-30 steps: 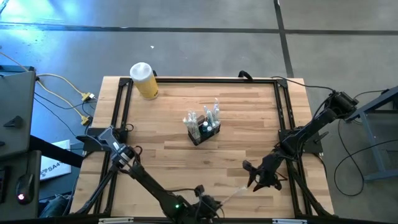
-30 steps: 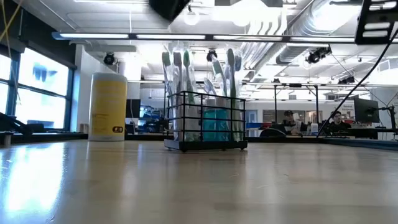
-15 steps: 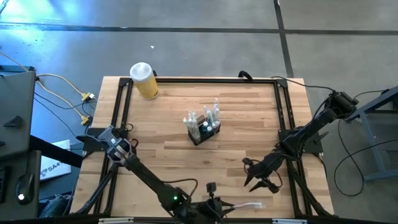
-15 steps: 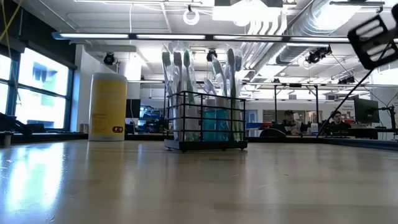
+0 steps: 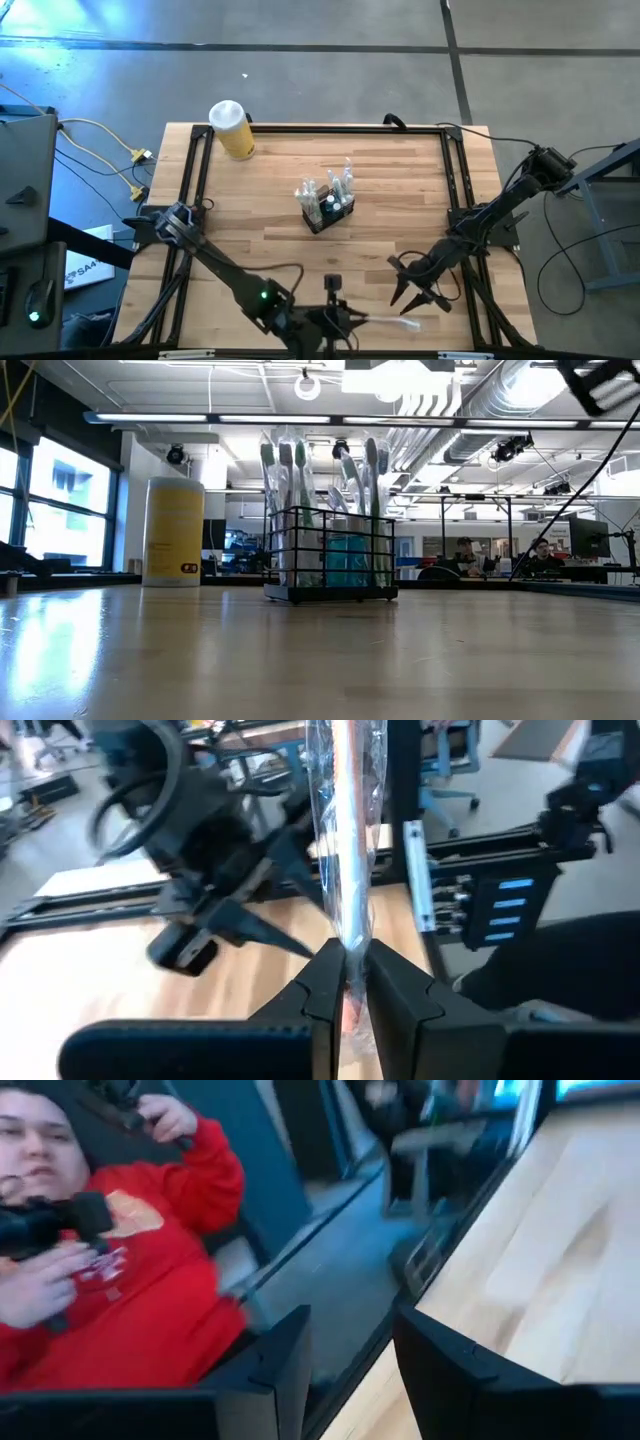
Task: Pick & Place toothbrushing station
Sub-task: Put the orange toothbrush into the wire organizer
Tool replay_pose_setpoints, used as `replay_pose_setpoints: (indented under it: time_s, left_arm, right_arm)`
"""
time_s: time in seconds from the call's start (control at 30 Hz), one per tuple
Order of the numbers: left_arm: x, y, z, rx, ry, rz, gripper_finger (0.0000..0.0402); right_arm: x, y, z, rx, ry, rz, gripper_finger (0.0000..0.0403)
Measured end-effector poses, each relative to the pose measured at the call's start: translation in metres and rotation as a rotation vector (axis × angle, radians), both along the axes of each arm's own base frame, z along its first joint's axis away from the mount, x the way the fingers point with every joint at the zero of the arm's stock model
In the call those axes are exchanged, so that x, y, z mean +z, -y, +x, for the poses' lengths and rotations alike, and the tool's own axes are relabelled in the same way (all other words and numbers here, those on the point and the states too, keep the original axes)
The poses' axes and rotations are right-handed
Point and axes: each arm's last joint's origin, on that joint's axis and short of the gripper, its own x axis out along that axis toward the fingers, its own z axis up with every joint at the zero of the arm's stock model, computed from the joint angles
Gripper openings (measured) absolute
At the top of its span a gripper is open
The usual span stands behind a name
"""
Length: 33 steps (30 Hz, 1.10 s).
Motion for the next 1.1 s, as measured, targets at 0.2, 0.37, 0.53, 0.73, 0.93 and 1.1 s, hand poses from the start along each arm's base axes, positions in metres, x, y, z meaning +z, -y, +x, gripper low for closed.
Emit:
replay_pose_setpoints:
  time_s: [0.2,0.37,0.53,0.73,0.93,1.1]
  left_arm:
    - [0.017,-0.019,-0.01,0.051,-0.041,-0.039,0.0031]
    - [0.026,-0.026,-0.019,0.063,-0.068,-0.061,0.0031]
    - [0.026,-0.03,-0.02,0.037,-0.096,-0.023,0.0031]
    - [0.023,-0.043,-0.014,0.048,-0.133,0.002,0.0031]
    - [0.027,-0.054,-0.007,-0.009,-0.142,-0.07,0.0031]
    - [0.044,-0.055,-0.02,-0.031,-0.112,-0.102,0.0031]
  right_arm:
    - [0.024,0.002,0.004,-0.052,0.285,0.071,0.0133]
    - [0.05,0.006,0.001,-0.145,0.636,0.096,0.0125]
    - [0.062,0.008,0.001,-0.374,0.8,-0.045,0.0115]
    - [0.08,0.001,0.007,-0.522,0.787,-0.137,0.0124]
    - [0.09,-0.017,0.007,-0.565,0.638,-0.201,0.0163]
    - [0.1,-0.033,-0.006,-0.636,0.609,-0.211,0.0217]
